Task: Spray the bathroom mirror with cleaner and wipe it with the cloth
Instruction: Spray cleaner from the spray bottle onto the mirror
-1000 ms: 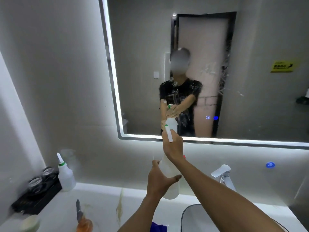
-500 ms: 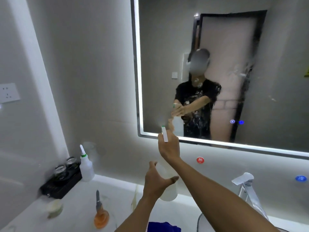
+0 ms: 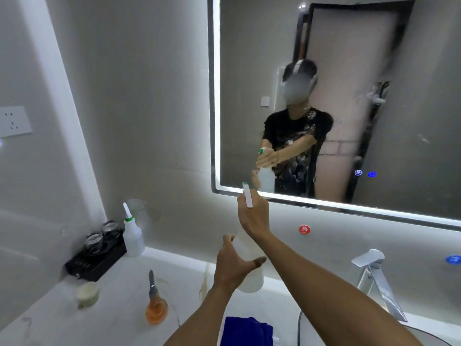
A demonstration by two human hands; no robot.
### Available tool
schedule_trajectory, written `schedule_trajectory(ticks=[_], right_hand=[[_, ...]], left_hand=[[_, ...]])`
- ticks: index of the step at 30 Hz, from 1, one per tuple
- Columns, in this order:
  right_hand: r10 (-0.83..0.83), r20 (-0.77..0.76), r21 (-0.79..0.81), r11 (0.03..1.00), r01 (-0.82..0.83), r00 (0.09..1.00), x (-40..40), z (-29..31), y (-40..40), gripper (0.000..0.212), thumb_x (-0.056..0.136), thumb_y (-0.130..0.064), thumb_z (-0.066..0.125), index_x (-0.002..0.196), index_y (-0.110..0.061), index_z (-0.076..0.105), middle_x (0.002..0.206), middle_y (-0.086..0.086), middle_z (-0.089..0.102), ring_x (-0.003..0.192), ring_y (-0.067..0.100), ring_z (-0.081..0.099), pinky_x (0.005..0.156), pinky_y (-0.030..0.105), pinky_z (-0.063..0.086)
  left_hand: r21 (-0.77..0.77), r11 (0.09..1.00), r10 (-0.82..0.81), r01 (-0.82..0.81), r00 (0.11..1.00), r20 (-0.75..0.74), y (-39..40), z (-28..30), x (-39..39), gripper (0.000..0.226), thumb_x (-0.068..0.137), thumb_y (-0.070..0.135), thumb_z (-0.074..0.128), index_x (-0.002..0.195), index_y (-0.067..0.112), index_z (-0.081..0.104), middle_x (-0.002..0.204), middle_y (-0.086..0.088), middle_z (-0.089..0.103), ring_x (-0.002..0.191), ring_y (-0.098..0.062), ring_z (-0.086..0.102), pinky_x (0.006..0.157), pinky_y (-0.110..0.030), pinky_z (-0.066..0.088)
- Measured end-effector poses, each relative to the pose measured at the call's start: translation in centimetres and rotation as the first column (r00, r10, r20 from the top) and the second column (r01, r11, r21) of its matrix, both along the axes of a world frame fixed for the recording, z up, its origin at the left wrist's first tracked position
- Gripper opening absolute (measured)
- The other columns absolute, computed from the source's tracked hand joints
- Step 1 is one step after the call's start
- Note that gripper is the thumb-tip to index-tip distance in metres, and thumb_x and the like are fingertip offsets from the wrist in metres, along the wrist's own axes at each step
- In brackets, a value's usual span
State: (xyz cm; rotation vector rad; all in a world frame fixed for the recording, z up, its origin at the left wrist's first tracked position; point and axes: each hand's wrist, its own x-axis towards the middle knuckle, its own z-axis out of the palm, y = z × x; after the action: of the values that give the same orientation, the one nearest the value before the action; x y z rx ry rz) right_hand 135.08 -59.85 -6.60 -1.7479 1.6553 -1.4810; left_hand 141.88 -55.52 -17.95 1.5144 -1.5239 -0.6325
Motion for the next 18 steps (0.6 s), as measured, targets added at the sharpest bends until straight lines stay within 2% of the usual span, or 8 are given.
schedule_trajectory(ticks=[3, 7, 11, 15, 18], right_hand=[[0.033, 0.045, -0.028, 0.999, -0.032, 0.998, 0.5, -0.2, 0.3, 0.024, 0.102, -0.021, 0.048, 0.081, -0.011, 0.056, 0.066, -0.001, 0.054, 0.061, 0.014, 0.054, 0.057, 0.028, 0.047], [0.065, 0.081, -0.04, 0.997, -0.062, 0.995, 1.7, -0.7, 0.6, 0.025, 0.1, -0.024, 0.05, 0.085, -0.006, 0.057, 0.068, 0.004, 0.058, 0.061, 0.017, 0.056, 0.058, 0.035, 0.049], [0.155, 0.038, -0.036, 0.987, -0.154, 0.987, 3.4, -2.2, 1.1, 0.018, 0.099, -0.023, 0.054, 0.093, -0.006, 0.056, 0.073, 0.006, 0.059, 0.058, 0.011, 0.052, 0.05, 0.013, 0.039], [0.186, 0.001, -0.034, 0.982, -0.186, 0.982, 5.2, -5.5, 0.8, 0.019, 0.099, -0.026, 0.055, 0.103, -0.008, 0.056, 0.085, 0.007, 0.062, 0.072, 0.02, 0.06, 0.063, 0.027, 0.049], [0.156, 0.023, -0.019, 0.988, -0.156, 0.987, 6.8, -8.4, 0.5, 0.019, 0.1, -0.027, 0.053, 0.105, -0.009, 0.056, 0.087, 0.004, 0.06, 0.072, 0.017, 0.059, 0.065, 0.026, 0.049]], left_hand=[[-0.015, 1.0, 0.004, -0.004, 1.0, -0.002, -0.1, -0.3, 0.5, 0.095, 0.053, 0.071, 0.079, 0.127, 0.027, 0.038, 0.12, 0.006, 0.058, 0.099, -0.016, 0.059, 0.084, -0.02, 0.051], [-0.037, 0.999, 0.023, -0.024, 0.999, -0.03, 0.0, -0.8, 1.8, 0.092, 0.058, 0.06, 0.086, 0.129, 0.024, 0.04, 0.121, 0.003, 0.059, 0.1, -0.015, 0.058, 0.085, -0.024, 0.052], [-0.022, 0.999, 0.043, -0.044, 0.998, -0.049, 0.1, -1.8, 4.0, 0.092, 0.061, 0.053, 0.088, 0.131, 0.021, 0.039, 0.122, 0.002, 0.058, 0.1, -0.013, 0.056, 0.082, -0.018, 0.047], [0.038, 0.998, 0.052, -0.051, 0.998, -0.036, -0.1, -3.8, 6.7, 0.09, 0.062, 0.05, 0.089, 0.13, 0.022, 0.038, 0.119, 0.003, 0.06, 0.097, -0.013, 0.059, 0.075, -0.009, 0.046], [0.114, 0.992, 0.048, -0.046, 0.999, -0.019, -0.6, -6.3, 8.6, 0.09, 0.06, 0.045, 0.092, 0.128, 0.022, 0.038, 0.116, 0.002, 0.062, 0.097, -0.016, 0.062, 0.075, -0.019, 0.054]])
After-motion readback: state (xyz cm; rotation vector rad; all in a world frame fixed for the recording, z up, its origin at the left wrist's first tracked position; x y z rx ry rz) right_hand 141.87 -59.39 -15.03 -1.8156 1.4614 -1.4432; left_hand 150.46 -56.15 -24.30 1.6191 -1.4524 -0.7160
